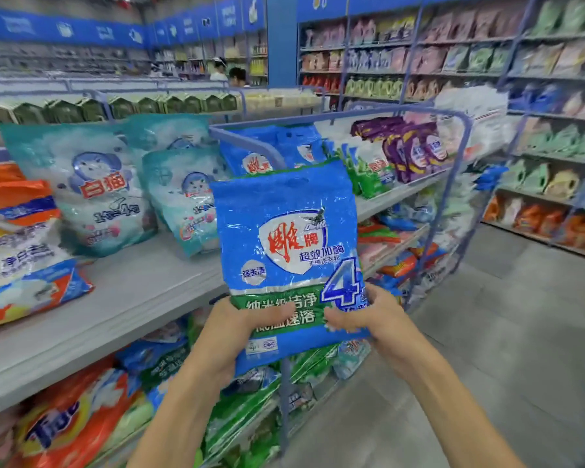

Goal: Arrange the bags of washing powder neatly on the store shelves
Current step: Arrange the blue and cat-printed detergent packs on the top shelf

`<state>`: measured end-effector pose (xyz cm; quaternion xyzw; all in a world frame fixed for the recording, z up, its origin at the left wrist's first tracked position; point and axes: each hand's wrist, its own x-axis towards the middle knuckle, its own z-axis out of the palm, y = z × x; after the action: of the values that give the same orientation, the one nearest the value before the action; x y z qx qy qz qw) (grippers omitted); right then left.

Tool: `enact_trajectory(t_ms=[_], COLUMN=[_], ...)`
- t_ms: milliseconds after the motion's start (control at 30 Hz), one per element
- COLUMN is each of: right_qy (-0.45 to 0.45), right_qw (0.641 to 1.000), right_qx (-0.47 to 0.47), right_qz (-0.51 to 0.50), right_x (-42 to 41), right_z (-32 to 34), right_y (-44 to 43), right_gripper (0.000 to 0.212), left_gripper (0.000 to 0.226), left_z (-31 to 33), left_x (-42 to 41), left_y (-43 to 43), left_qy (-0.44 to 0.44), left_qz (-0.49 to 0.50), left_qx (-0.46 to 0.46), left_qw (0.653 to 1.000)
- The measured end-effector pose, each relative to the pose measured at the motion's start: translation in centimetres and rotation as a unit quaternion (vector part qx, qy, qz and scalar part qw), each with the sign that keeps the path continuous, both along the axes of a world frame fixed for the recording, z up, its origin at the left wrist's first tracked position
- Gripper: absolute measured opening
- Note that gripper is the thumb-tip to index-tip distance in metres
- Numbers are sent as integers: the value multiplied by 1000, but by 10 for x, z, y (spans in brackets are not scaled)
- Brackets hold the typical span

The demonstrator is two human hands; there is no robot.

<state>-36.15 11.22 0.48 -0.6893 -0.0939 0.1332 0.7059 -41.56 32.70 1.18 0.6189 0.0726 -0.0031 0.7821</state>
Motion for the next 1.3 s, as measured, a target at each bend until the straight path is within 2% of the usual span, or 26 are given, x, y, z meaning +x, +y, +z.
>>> enact_trajectory(t_ms=[167,267,333,433,600,800,900,933,967,1000,1067,1100,1167,1200,1300], right_qy=[33,35,31,23,12,19,25,23,22,16,-7,-16,-31,-41,-67], right_qw=[993,991,990,993,997,995,992,992,992,993,993,993,994,994,994], right_qx=[43,22,28,52,29,76,108,114,108,101,103,111,105,103,79], right_qz=[-102,-128,-132,-102,-64,-66,-57,-55,-59,-63,-58,-42,-11,2,39], right_x=[39,64,81,108,169,263,306,319,332,345,373,388,413,427,468], right_z=[-22,-26,-30,-35,-33,-23,-12,-9,-4,3,13,17,28,32,38], right_y=[-60,-85,-101,-121,-141,-160,-161,-157,-152,-145,-132,-125,-108,-101,-87], right_gripper=[55,67,67,59,51,46,36,42,48,45,22,17,29,27,7], left_gripper=[39,39,38,32,48,60,34,38,42,42,47,50,42,39,34], left_z=[2,2,1,-2,-15,-6,5,9,15,17,19,23,30,31,37], left_x=[39,64,83,113,176,264,294,302,308,318,336,346,368,380,413], left_y=[-67,-95,-110,-128,-151,-171,-179,-180,-182,-178,-168,-165,-155,-149,-134], left_qy=[22,36,42,52,58,41,22,24,30,26,13,16,-2,-17,-43], left_qz=[-25,-25,-25,-15,44,92,98,99,110,128,180,208,273,295,358], left_qx=[-21,-21,-25,-26,-7,-14,-1,8,18,24,22,23,26,32,51], left_qw=[999,999,998,998,997,995,995,995,993,991,983,978,962,955,931])
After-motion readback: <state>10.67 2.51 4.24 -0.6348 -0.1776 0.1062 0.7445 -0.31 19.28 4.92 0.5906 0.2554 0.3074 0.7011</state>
